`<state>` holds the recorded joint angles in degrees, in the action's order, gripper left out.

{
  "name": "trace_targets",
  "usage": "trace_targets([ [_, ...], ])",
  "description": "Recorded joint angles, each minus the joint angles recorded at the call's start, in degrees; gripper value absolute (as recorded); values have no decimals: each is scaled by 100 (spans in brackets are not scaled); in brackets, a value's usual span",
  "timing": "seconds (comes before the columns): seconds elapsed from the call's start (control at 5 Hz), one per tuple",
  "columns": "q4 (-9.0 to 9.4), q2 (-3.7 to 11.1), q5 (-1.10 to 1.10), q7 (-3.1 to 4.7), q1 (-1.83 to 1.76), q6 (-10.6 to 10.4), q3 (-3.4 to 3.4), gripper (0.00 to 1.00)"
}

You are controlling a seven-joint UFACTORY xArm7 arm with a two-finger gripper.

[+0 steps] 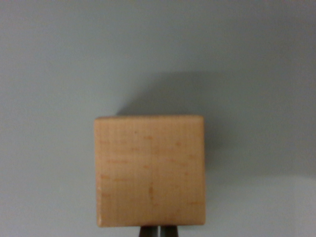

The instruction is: Push wooden cube

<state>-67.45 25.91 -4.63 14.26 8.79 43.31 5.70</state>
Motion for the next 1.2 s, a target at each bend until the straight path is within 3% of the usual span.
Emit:
trace_targets([
  [0.2, -268, 164, -3, -28, -6, 104, -13, 100],
  [0.4, -268, 164, -3, -28, -6, 104, -13, 100],
  [0.6, -526, 322, -6, -55, -11, 204, -26, 100],
  [0.8, -526, 322, -6, -55, -11, 204, -26, 100],
  [1.0, -795, 486, -9, -84, -17, 308, -39, 100],
  [1.2, -795, 486, -9, -84, -17, 308, -39, 100],
])
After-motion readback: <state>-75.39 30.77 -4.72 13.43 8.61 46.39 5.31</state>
